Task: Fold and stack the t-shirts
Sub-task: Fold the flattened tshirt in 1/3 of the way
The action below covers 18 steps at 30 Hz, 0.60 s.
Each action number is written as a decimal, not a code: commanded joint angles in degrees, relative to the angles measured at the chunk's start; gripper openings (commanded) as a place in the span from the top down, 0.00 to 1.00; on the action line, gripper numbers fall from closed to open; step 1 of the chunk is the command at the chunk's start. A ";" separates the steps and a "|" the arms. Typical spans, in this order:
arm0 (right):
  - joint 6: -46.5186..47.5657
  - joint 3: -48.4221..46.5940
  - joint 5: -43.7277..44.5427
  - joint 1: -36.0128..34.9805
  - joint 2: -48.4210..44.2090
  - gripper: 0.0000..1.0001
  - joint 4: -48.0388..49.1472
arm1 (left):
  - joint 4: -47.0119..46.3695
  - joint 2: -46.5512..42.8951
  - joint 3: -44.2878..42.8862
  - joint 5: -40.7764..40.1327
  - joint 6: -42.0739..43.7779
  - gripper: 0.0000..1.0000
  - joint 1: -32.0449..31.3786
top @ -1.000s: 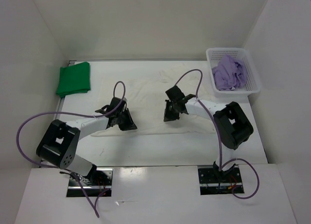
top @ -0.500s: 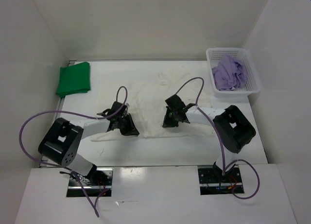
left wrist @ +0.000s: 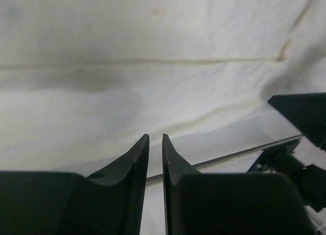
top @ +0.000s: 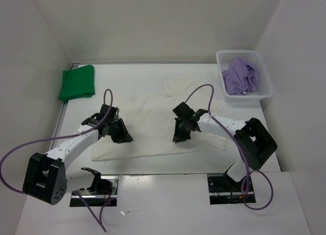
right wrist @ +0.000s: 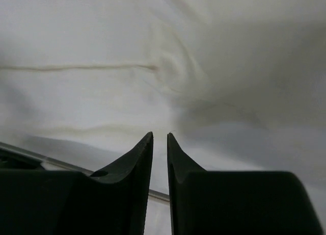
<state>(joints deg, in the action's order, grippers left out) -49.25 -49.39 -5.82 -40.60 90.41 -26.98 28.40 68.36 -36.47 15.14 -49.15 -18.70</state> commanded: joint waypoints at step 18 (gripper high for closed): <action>17.53 -27.34 -4.01 13.62 7.93 0.95 1.40 | -15.83 36.65 -39.63 -20.92 7.13 0.79 26.70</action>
<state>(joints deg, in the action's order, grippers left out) -34.30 -73.69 -9.56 -27.59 97.82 -27.03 15.05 102.15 -70.65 0.45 -43.16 7.16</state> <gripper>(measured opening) 0.045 0.152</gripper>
